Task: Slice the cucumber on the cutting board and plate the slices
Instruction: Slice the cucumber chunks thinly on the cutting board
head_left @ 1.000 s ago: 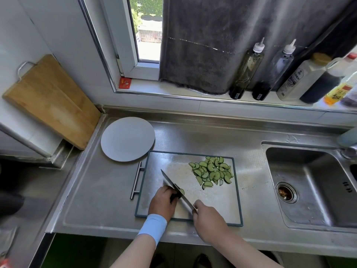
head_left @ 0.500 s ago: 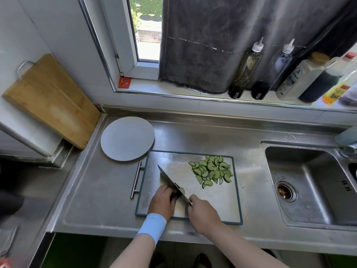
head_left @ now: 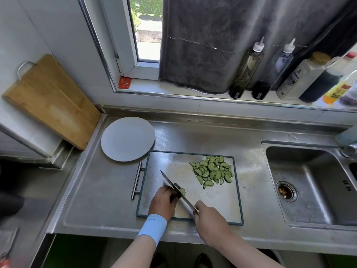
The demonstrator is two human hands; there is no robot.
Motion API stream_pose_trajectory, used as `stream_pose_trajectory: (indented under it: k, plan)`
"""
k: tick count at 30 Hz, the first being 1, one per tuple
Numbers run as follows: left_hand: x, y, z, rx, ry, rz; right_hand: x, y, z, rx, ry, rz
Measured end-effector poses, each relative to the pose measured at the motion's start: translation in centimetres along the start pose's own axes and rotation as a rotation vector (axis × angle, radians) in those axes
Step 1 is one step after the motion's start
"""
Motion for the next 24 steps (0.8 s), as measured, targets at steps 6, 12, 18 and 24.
stream_pose_trajectory:
  k: [6,12,18,24]
  plan:
    - [0.0,0.2,0.0,-0.001,0.022,0.014,1.6,-0.4,0.7,0.044,-0.03,0.047]
    - [-0.1,0.2,0.0,0.019,0.02,0.041,2.4,-0.9,1.1,0.047,-0.035,0.062]
    - [-0.2,0.4,-0.2,0.027,0.029,0.083,2.3,-1.0,1.0,0.032,-0.037,0.051]
    - [-0.2,0.3,-0.2,0.009,0.027,0.055,1.6,-1.0,0.5,0.012,-0.003,0.033]
Point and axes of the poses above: each hand's wrist, its own x-axis towards the middle knuckle, its own z-axis out of the palm, y = z × x, the point moved 5 cm from there along x, towards the middle knuckle, and after that the axes turned 2 degrees about y, right-handed, at the moved point
